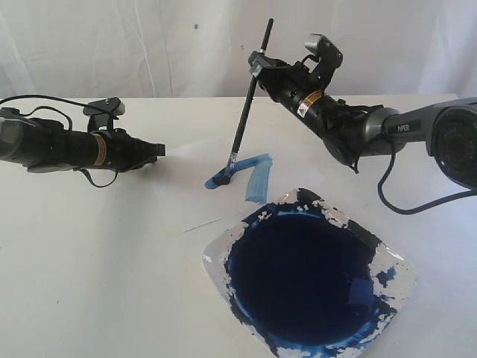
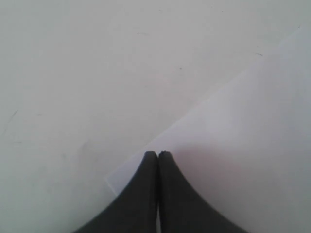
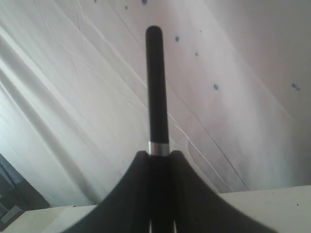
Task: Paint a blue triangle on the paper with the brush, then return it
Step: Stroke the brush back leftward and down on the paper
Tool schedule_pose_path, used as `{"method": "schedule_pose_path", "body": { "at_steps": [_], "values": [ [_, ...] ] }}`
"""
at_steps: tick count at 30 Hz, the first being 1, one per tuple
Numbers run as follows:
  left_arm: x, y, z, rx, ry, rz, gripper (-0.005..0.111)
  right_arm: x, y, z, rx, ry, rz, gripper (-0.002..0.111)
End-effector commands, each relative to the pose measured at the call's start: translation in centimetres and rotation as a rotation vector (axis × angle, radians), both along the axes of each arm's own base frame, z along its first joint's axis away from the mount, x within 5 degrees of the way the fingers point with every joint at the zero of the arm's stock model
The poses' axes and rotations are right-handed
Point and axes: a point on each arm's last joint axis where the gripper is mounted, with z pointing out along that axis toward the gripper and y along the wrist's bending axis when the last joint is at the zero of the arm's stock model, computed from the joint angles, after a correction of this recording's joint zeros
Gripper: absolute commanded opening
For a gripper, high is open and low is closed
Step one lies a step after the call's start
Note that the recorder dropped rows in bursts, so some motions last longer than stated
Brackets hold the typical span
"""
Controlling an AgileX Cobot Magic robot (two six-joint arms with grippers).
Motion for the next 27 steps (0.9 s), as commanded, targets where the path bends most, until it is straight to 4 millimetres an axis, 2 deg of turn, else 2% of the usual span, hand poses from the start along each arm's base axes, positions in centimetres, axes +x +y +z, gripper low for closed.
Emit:
{"method": "schedule_pose_path", "body": {
  "at_steps": [1, 6, 10, 16, 27],
  "values": [
    [0.0, 0.0, -0.1, 0.028, 0.0, -0.001, 0.0, -0.2, 0.3, -0.5, -0.063, 0.011, 0.029, 0.0],
    [0.0, 0.0, -0.1, 0.028, 0.0, -0.001, 0.0, -0.3, 0.1, -0.8, -0.113, 0.019, 0.077, 0.0],
    [0.0, 0.1, -0.2, 0.036, 0.001, 0.007, 0.0, 0.1, -1.2, -1.1, -0.118, 0.064, 0.109, 0.0],
    [0.0, 0.1, -0.2, 0.039, 0.002, 0.009, 0.0, -0.1, -1.5, -1.4, -0.153, 0.091, 0.169, 0.0],
    [0.0, 0.1, -0.2, 0.039, 0.002, 0.009, 0.0, -0.6, -1.4, 0.5, -0.341, 0.042, 0.197, 0.0]
  ]
}}
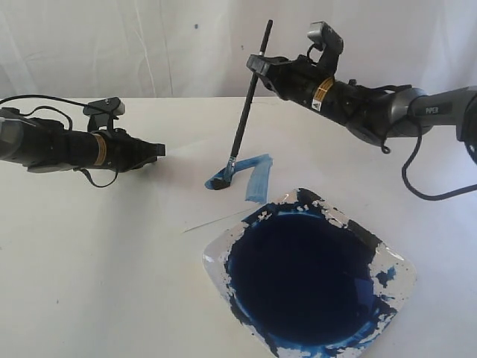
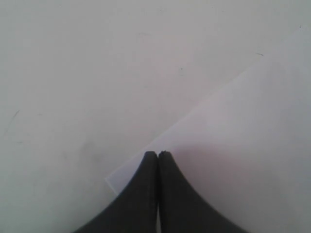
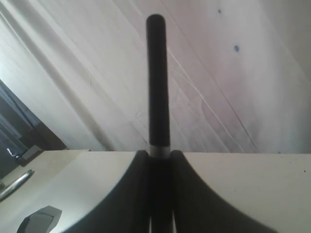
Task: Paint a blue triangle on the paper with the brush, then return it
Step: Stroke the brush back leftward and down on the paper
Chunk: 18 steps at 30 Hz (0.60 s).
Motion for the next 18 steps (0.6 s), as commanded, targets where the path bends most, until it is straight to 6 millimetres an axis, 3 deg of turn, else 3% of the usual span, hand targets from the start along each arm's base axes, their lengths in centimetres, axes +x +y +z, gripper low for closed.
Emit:
{"method": "schedule_pose_path", "body": {
  "at_steps": [1, 18],
  "values": [
    [0.0, 0.1, -0.2, 0.036, 0.002, 0.009, 0.0, -0.5, 0.3, -1.2, -0.21, -0.013, 0.037, 0.0],
    [0.0, 0.1, -0.2, 0.036, 0.002, 0.009, 0.0, -2.4, -1.0, -1.4, -0.393, 0.041, 0.003, 0.0]
  ]
}}
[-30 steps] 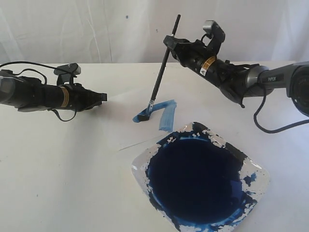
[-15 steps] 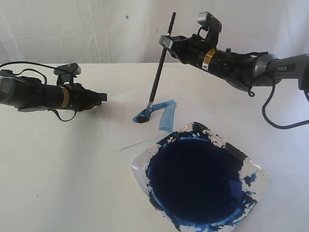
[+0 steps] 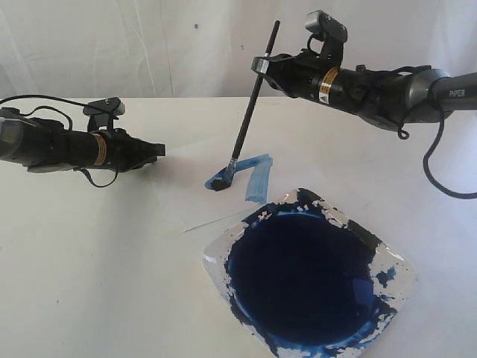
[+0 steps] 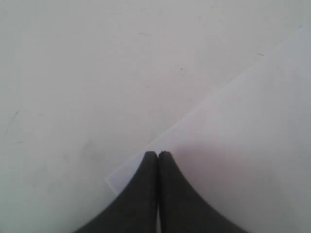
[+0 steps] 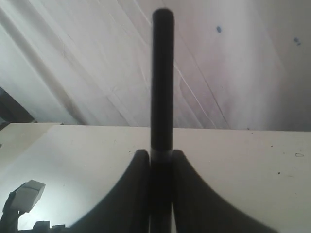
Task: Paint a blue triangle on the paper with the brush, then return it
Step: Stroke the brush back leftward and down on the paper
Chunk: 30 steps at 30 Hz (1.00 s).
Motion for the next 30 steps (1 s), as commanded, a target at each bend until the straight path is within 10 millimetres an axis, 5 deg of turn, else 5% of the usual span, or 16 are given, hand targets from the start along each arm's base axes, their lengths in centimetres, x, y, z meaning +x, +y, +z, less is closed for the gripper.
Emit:
{"method": "schedule_pose_path", "body": {
  "at_steps": [1, 14, 30],
  "values": [
    [0.0, 0.1, -0.2, 0.033, 0.002, 0.009, 0.0, -1.1, -0.3, -2.9, -0.222, -0.005, 0.041, 0.0],
    [0.0, 0.1, -0.2, 0.031, 0.003, 0.01, 0.0, -1.4, -0.7, -0.3, -0.295, -0.056, 0.026, 0.0],
    [0.0, 0.1, -0.2, 0.031, 0.003, 0.01, 0.0, -2.9, -1.5, 0.6, -0.392, -0.057, 0.035, 0.0]
  ]
}}
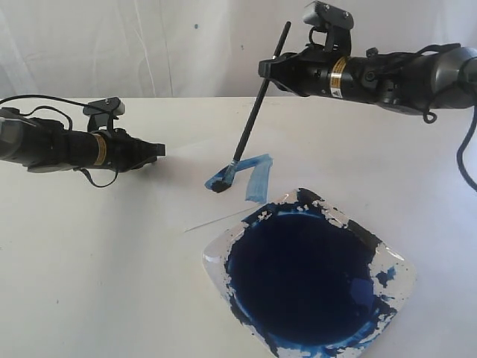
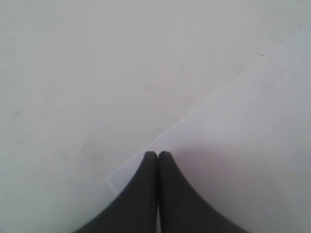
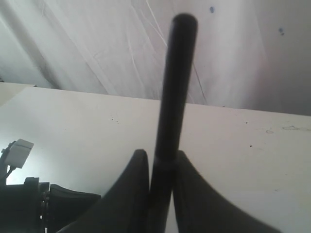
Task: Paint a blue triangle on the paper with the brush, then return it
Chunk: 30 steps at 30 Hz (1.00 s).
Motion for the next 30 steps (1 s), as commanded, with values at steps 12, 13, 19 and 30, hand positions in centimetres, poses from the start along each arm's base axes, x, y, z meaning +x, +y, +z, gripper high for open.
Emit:
{"method": "schedule_pose_path", "body": {
  "at_steps": [12, 13, 19, 30],
  "values": [
    [0.0, 0.1, -0.2, 0.031, 0.003, 0.01, 0.0, -1.2, -0.7, 0.7, -0.207, -0.091, 0.03, 0.0],
    [0.0, 0.1, -0.2, 0.031, 0.003, 0.01, 0.0, -1.3, -0.8, 0.9, -0.214, -0.094, 0.022, 0.0],
    [0.0, 0.1, -0.2, 0.031, 0.003, 0.01, 0.0, -2.2, -1.4, 0.9, -0.255, -0.086, 0.007, 0.0],
    [0.0, 0.1, -0.2, 0.031, 0.003, 0.01, 0.0, -3.3, -1.8, 2.7, -0.259, -0.12, 0.004, 0.0]
  ]
}}
